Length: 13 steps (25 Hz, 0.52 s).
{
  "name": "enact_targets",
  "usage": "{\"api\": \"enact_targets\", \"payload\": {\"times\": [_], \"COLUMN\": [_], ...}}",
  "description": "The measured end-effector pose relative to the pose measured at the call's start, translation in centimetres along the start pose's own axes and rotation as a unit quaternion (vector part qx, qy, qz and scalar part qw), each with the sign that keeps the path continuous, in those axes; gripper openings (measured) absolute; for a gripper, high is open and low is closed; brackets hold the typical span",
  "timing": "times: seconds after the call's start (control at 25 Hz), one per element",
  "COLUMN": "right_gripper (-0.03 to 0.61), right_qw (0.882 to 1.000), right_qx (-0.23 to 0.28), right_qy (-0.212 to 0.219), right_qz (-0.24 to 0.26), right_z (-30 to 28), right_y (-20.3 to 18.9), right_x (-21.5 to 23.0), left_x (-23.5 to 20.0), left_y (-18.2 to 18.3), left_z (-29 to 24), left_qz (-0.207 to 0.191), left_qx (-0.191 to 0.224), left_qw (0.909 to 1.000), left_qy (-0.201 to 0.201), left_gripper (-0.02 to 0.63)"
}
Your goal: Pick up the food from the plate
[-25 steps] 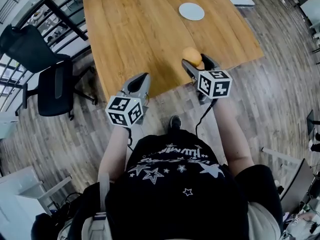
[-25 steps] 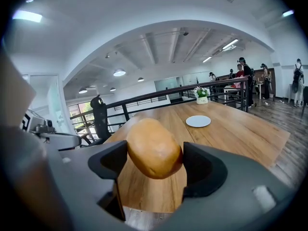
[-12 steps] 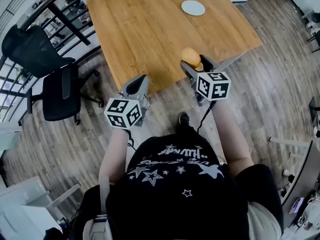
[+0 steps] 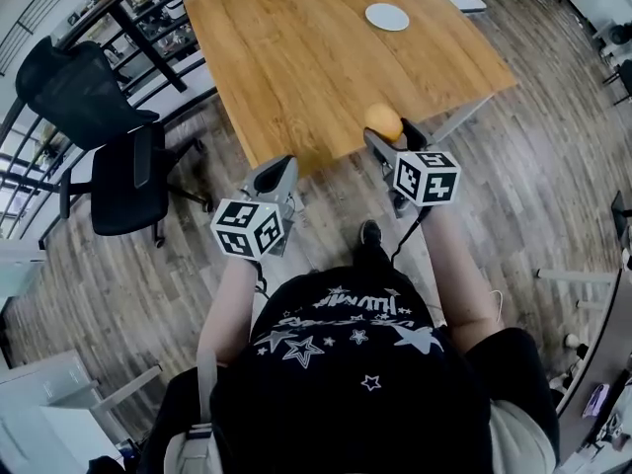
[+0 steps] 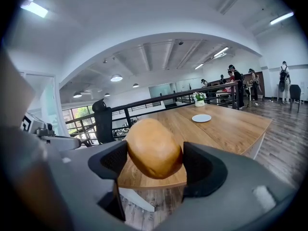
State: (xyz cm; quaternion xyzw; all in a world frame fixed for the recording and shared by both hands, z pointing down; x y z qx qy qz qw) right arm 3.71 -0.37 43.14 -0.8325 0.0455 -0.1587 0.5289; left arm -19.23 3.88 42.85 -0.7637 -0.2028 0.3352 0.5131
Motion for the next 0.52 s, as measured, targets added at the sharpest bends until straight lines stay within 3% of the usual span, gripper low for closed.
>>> {"api": "enact_targets", "payload": {"times": [0.52], "right_gripper": [0.365], "right_qw": [1.0], "right_qx": [0.003], "right_qy": [-0.016], "right_qz": [-0.005], "right_z": [3.7], "right_y": [-2.2], "right_x": [-2.2], "left_x": [1.3], "left_y": [-0.5], "left_z": [3.2], "left_qz": [-0.012], "left_qx": [0.004], "left_qw": [0.9998], "left_qy": [-0.016], "left_gripper": [0.002]}}
Point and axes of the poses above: the fingertips, and each gripper's own axes: z backward along the fingers, x to its right, y out of its top, the point moved 4 cm from there along z, backward along the fingers, and after that the axes turned 4 degrees about -y, right-handed, at the moved point
